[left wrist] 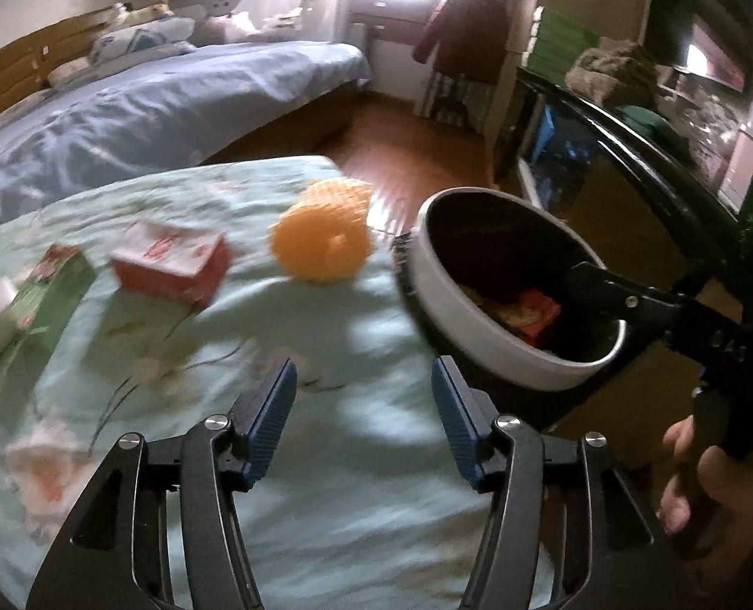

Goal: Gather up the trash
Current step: 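Move both open tools back over the remaining trash on the bed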

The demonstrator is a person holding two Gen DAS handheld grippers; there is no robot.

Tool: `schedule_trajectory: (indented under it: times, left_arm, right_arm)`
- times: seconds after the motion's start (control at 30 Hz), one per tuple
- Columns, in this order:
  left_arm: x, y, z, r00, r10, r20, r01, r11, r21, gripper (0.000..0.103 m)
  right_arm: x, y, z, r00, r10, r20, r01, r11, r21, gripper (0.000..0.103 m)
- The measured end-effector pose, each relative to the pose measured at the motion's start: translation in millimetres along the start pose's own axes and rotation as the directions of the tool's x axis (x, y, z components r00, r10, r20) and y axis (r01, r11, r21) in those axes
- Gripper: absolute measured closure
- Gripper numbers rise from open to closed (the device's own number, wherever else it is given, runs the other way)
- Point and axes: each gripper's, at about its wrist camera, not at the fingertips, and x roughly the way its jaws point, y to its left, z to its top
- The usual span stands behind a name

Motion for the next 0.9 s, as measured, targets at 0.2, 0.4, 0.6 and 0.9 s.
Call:
schedule_trajectory:
  times: [0.2,0.4,0.6,0.9]
  left_arm:
    - [-12,32,-15,0.999,0.053,0.001,-0.053,0.997,-0.059,0.043]
    - [-24,62,-28,0.995,0.101,0.001,-0.1,0.989,-0.11,0.042]
    - [-32,87,-36,0.991,0.136,-0.006,-0.135,0.977,-0.167,0.041]
    - [-33,109,-41,0.987,0.162,-0.017,-0.162,0.967,-0.196,0.041]
  right_arm:
    - [4,25,-9,0.999,0.044,-0.019,-0.045,0.998,-0.037,0.016]
    - [11,51,-18,0.995,0.084,-0.044,-0.087,0.993,-0.078,0.016]
    - [17,78,-25,0.99,0.121,-0.069,-0.129,0.983,-0.128,0.016]
    - [29,97,-27,0.989,0.125,-0.082,-0.138,0.974,-0.177,0.016]
